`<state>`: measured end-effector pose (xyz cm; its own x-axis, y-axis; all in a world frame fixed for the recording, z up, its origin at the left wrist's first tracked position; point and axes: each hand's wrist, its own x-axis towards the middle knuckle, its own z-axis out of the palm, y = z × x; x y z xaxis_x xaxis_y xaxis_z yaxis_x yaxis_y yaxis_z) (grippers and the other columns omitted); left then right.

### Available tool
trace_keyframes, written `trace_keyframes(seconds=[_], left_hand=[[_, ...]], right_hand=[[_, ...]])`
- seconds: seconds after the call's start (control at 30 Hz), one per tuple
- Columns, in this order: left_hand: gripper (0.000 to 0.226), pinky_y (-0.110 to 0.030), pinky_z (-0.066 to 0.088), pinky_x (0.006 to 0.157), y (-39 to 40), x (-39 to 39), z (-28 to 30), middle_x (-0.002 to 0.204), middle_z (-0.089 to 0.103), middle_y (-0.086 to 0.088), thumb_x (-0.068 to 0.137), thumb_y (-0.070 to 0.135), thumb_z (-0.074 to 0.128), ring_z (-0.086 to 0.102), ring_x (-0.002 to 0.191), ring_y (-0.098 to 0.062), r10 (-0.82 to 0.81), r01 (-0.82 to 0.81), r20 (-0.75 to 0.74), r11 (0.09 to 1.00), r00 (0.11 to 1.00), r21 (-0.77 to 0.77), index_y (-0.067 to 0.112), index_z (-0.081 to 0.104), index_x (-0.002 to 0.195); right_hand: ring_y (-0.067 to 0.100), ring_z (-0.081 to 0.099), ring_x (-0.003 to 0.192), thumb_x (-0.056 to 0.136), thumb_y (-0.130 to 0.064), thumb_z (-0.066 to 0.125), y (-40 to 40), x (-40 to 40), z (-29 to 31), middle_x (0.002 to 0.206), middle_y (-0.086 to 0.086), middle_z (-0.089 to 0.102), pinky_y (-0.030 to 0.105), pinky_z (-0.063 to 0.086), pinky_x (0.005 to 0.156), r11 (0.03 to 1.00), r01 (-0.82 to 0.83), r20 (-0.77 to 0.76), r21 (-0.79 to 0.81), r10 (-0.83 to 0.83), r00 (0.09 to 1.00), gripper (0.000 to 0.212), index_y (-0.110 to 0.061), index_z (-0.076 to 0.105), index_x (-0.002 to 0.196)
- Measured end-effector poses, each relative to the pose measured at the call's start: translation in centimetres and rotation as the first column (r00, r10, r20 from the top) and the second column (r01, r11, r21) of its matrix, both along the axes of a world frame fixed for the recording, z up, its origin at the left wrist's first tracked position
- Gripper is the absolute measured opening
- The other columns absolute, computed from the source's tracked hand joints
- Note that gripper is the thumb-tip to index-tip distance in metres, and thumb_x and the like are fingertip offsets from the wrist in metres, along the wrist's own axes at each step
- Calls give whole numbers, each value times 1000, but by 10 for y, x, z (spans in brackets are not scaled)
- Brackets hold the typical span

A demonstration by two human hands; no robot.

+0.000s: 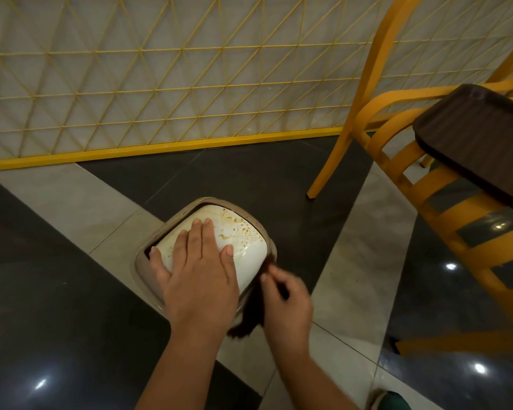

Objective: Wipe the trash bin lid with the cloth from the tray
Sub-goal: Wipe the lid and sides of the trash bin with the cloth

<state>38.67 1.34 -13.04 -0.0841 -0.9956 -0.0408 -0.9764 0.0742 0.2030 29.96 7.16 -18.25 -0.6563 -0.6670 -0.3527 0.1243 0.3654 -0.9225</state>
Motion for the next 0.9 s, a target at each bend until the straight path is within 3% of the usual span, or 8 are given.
trace_keyframes(seconds=[0.1,0.23,0.33,0.5,0.6,0.7,0.9], left_hand=[[61,-51,-1,115,1,1,0,158,15,5,92,48,6,14,144,-15,-6,6,7,1000,1000,-2,28,5,150],[61,-52,2,115,1,2,-1,157,20,4,93,48,10,19,143,-16,-13,13,-6,1000,1000,-11,27,11,150],[60,-52,2,115,-1,0,-1,158,16,5,93,48,9,16,144,-15,-2,2,5,1000,1000,2,27,7,150],[63,-51,-3,115,-1,-1,2,158,13,5,91,48,5,13,144,-14,9,-9,-6,1000,1000,-7,28,4,150],[63,-51,-2,115,0,1,1,158,14,5,90,49,3,13,144,-15,-10,10,0,1000,1000,-6,28,5,150],[62,-52,-2,115,1,3,1,158,11,6,91,49,3,11,145,-14,-27,27,8,1000,1000,14,28,1,150],[58,-53,-5,115,-6,13,9,158,7,13,92,47,7,6,145,-10,-125,127,-36,990,991,68,35,0,149]], right_hand=[[1,60,94,87,-13,65,20,23,0,98,-15,61,11,49,80,999,-45,12,26,45,999,23,-36,66,88],[5,61,94,90,-19,62,-8,-2,-1,100,-12,64,26,55,86,995,77,38,65,-79,996,13,-30,69,95],[7,61,94,92,-21,60,-20,-9,3,101,-9,66,29,56,83,985,161,101,58,-167,981,13,-29,67,98],[17,67,84,81,-15,72,22,62,-3,89,-3,71,44,57,81,980,149,245,129,-177,953,11,-25,69,84],[15,66,85,81,-15,71,21,69,-5,92,-4,70,37,57,78,966,219,262,135,-247,933,11,-25,68,82],[9,62,91,89,-14,63,-4,29,6,98,-8,66,30,55,82,956,275,237,103,-292,926,11,-24,65,94],[14,61,97,90,-20,62,-22,-18,10,102,-4,66,38,54,91,984,75,242,159,-113,964,11,-26,63,99]])
